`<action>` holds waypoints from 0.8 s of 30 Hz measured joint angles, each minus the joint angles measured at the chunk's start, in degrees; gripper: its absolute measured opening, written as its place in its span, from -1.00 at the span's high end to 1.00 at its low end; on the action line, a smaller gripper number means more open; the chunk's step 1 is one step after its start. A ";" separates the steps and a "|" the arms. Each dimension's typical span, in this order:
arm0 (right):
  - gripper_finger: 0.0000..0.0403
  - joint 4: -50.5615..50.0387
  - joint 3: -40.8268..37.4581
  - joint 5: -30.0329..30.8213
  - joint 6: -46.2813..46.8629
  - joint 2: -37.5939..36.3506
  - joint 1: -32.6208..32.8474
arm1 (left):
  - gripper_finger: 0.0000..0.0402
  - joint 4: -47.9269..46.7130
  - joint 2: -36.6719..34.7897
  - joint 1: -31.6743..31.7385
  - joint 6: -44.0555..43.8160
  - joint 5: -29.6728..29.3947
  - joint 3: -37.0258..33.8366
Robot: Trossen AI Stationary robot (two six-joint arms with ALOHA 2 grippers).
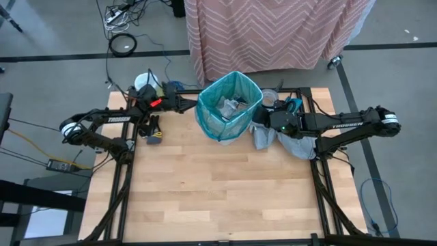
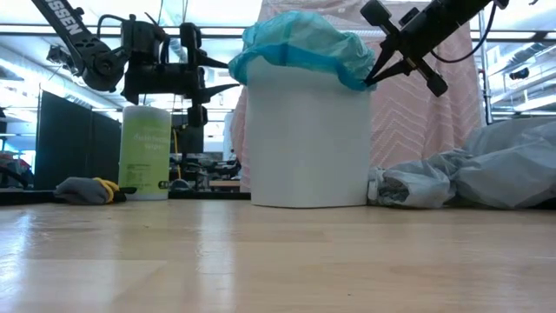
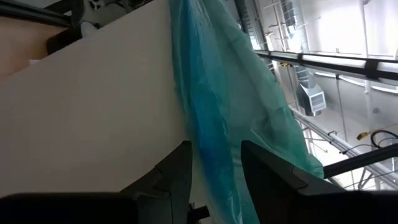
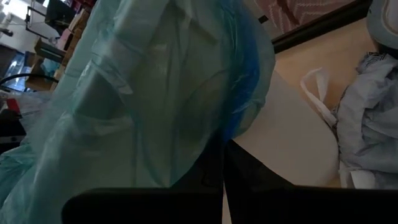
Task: Place trash/remove bag and relplace
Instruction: Close the trash bag
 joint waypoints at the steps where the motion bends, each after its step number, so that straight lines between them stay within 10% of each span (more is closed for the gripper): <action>1: 1.00 0.01 0.00 0.00 -0.09 0.00 0.00 | 0.27 -0.02 0.00 -0.04 0.03 0.20 0.00; 24: 1.00 0.27 0.00 0.15 -0.58 0.00 -0.02 | 0.27 1.01 1.73 1.29 0.96 1.17 -0.04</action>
